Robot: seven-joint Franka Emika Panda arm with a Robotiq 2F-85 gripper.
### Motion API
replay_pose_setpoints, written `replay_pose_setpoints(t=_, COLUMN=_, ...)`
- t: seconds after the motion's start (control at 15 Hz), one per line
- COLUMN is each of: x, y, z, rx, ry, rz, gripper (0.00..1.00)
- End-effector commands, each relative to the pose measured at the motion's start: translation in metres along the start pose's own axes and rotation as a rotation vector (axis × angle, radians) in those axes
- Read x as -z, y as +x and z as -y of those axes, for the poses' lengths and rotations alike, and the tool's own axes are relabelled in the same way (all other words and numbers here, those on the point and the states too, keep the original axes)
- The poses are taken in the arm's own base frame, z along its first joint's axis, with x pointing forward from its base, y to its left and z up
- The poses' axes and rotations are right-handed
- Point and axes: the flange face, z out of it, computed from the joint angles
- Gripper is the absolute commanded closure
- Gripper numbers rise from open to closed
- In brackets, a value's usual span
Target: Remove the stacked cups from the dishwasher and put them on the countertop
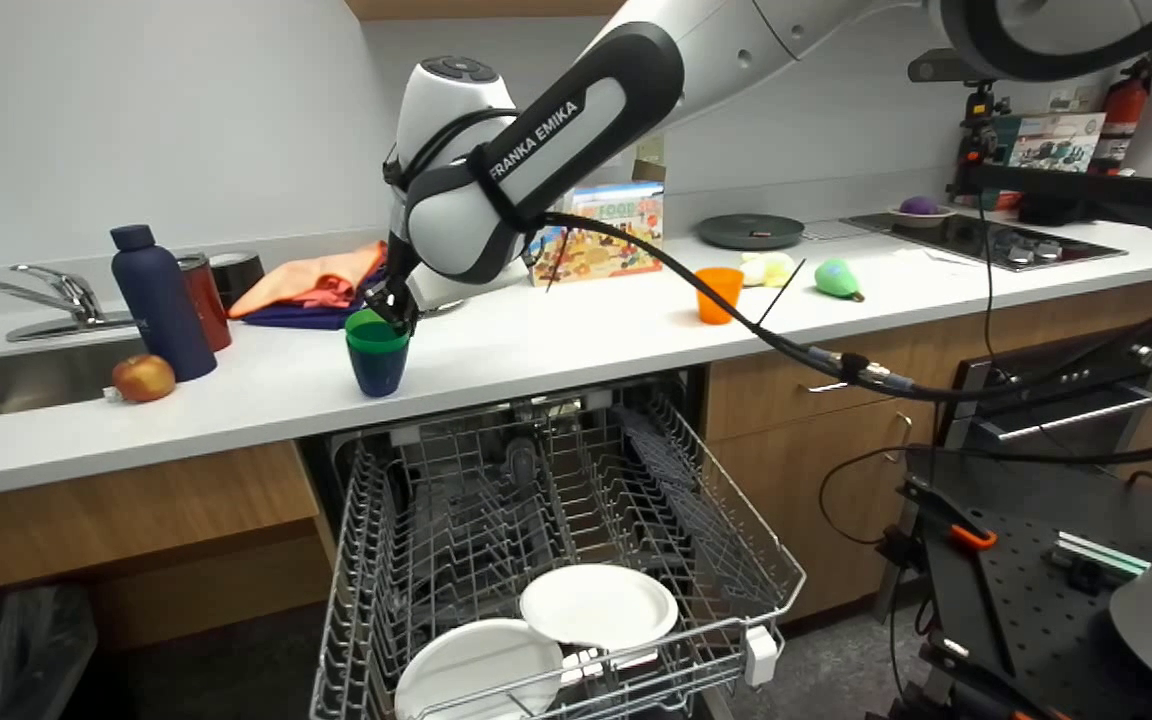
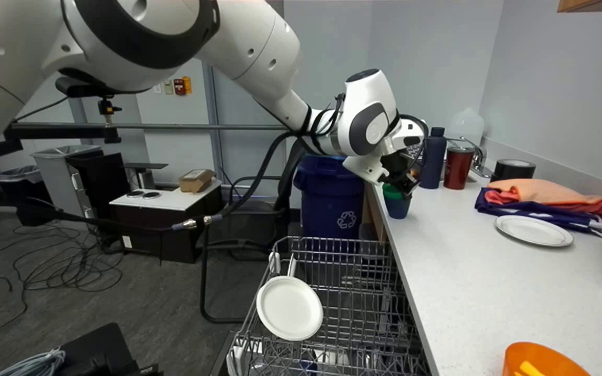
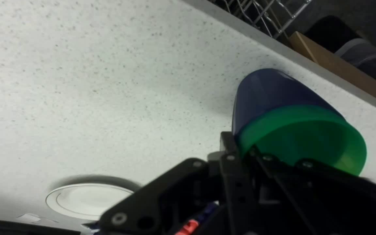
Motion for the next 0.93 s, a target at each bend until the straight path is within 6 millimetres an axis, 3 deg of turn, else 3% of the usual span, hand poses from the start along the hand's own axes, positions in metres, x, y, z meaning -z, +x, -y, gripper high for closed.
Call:
replay_pose_setpoints(t=0.0, x=-0.03, y=0.009, z=0.002, rx=-0.041, ry=-0.046, rz=0.037, gripper=0.6)
replay_pose_setpoints(t=0.53, x=-0.045, y=0.013, z=0.005, rx=-0.043, ry=-0.063, rz=0.06, gripper=0.0)
replay_pose_setpoints(t=0.87, x=-0.034, y=0.024, z=0.006, rx=-0.031, ry=-0.033, rz=0.074, gripper=0.0)
